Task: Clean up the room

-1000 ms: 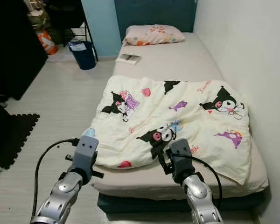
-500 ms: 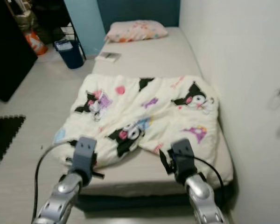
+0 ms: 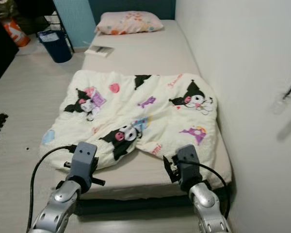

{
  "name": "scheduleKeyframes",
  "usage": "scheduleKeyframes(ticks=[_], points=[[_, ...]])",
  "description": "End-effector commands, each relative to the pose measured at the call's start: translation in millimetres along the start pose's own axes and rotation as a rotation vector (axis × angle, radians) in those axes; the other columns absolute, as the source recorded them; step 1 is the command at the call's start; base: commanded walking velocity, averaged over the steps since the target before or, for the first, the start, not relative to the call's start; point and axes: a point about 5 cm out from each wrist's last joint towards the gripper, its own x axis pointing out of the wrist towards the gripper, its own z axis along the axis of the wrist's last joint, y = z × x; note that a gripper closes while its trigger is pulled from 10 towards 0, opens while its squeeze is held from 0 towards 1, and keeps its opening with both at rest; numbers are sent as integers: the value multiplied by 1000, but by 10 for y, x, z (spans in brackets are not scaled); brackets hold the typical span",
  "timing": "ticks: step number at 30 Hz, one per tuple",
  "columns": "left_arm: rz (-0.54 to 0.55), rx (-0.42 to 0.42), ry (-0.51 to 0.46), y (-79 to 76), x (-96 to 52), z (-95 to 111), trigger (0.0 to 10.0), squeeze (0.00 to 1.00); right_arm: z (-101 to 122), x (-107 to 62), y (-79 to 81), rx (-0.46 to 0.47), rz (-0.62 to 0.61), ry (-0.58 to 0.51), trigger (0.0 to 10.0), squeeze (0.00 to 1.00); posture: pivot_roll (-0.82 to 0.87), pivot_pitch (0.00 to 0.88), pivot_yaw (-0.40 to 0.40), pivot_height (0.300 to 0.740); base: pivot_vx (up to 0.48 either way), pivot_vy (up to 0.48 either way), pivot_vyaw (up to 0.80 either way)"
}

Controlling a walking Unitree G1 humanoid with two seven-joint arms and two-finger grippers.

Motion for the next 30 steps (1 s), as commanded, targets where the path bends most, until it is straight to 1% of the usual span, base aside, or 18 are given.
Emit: scheduleKeyframes(ticks=[1,7,12,14,16,20,23,30], points=[[-5,16,11,13,-11,-34,10000,0,-56,-49,10,12,-8,17,10000,0,-81,165,65,740,0,0,0],[-9,15,-4,29,27,2,10000,0,-59,-46,-31,15,-41,14,10000,0,-85,155,70,740,0,0,0],[-11,15,2,33,39,0,10000,0,-47,-32,-44,15,-51,10,10000,0,-86,148,74,740,0,0,0],[-11,15,2,33,39,0,10000,0,-47,-32,-44,15,-51,10,10000,0,-86,148,74,740,0,0,0],[-16,10,0,26,51,7,10000,0,-38,-21,-47,12,-51,7,10000,0,-86,148,74,740,0,426,0],[-28,11,-18,14,50,29,10000,0,-35,-12,-45,8,-51,6,10000,0,-86,144,74,740,0,0,0],[-26,22,-9,18,55,15,10000,0,-34,8,-44,8,-60,8,10000,0,-86,141,76,740,0,0,0],[-16,12,-7,17,69,18,10000,0,-39,23,-55,19,-71,17,10000,0,-84,145,72,740,0,0,0]])
